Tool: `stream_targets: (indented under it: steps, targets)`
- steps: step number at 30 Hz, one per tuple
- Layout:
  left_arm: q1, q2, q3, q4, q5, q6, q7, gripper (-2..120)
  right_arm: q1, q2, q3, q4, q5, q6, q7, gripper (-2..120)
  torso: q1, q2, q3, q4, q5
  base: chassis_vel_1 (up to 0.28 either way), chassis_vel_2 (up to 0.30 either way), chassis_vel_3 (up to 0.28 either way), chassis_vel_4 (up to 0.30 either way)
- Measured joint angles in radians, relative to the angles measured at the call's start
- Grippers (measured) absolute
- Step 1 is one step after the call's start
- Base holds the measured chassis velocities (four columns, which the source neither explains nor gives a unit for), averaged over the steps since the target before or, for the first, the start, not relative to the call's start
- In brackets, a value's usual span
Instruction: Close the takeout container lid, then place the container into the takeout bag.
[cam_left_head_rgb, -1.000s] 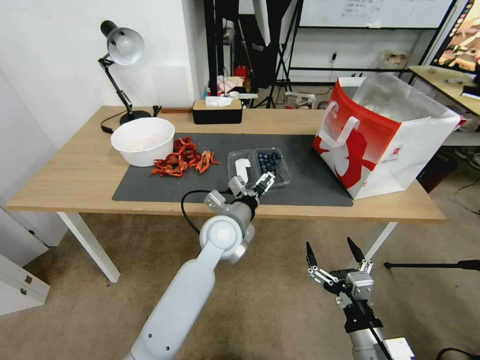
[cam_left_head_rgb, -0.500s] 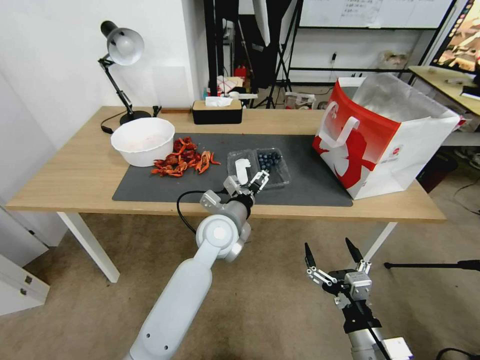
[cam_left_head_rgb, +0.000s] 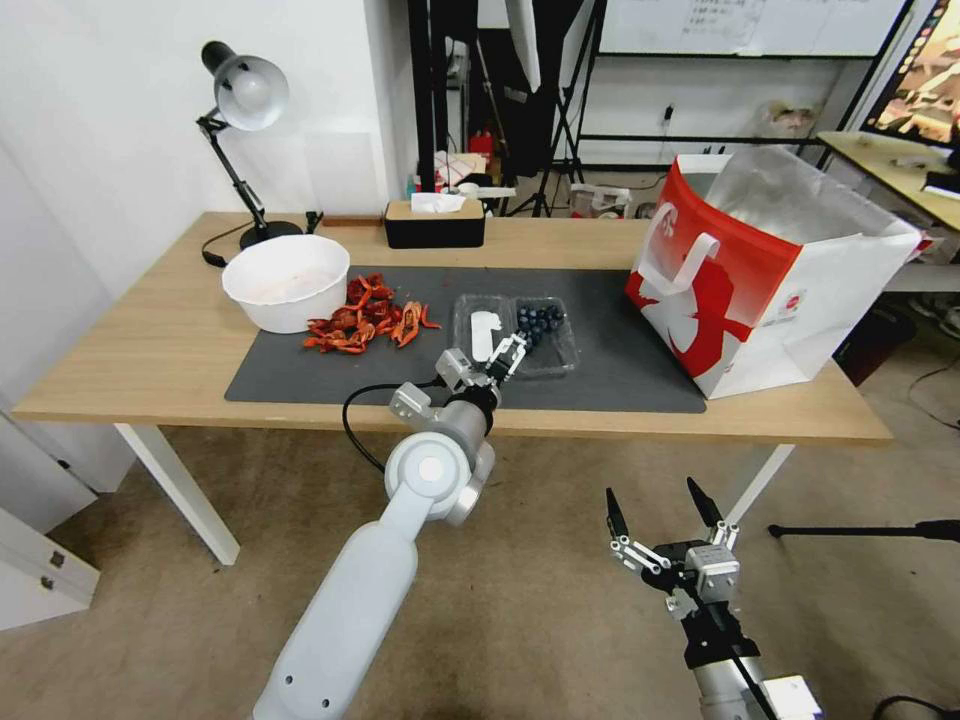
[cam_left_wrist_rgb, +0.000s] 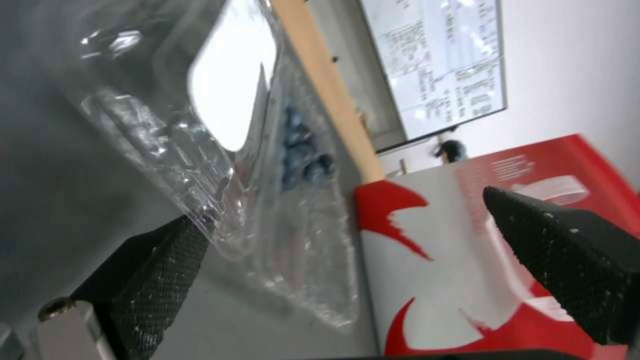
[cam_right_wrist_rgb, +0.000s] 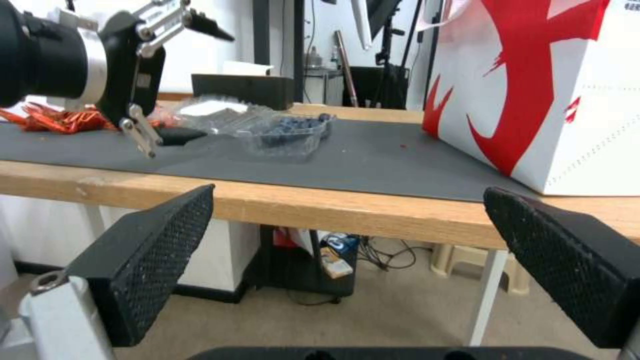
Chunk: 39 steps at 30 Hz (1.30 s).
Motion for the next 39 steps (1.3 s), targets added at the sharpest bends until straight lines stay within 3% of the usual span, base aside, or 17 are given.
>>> stream_targets:
  steps: [3, 12, 19, 30, 39]
  targets:
    - [0.015, 0.001, 0.007, -0.02, 0.058, -0.031, 0.061, 100, -0.002, 0.002, -0.003, 0.0, -0.003, 0.004, -0.001, 100, 0.0, 0.0, 0.0, 0.0, 0.0, 0.0, 0.0, 0.0, 0.0]
    - [0.02, 0.016, 0.028, -0.023, 0.196, -0.065, 0.12, 100, -0.01, 0.007, -0.003, 0.004, -0.008, 0.015, -0.003, 100, 0.0, 0.0, 0.0, 0.0, 0.0, 0.0, 0.0, 0.0, 0.0]
    - [0.016, 0.045, 0.05, -0.017, 0.301, -0.087, 0.221, 100, -0.015, 0.009, -0.003, 0.01, -0.012, 0.02, -0.004, 100, 0.0, 0.0, 0.0, -0.0001, 0.0, 0.0, 0.0, 0.0, 0.0]
    - [-0.029, 0.067, 0.083, 0.002, 0.281, -0.07, 0.325, 100, -0.02, 0.011, 0.0, 0.02, -0.016, 0.022, -0.005, 100, 0.0, 0.0, 0.0, 0.0, 0.0, 0.0, 0.0, 0.0, 0.0]
    - [-0.117, 0.057, 0.139, 0.086, 0.244, -0.043, 0.393, 100, -0.023, 0.012, 0.008, 0.023, -0.015, 0.025, -0.006, 100, 0.0, 0.0, 0.0, -0.0001, 0.0001, 0.0, 0.0, 0.0, 0.0]
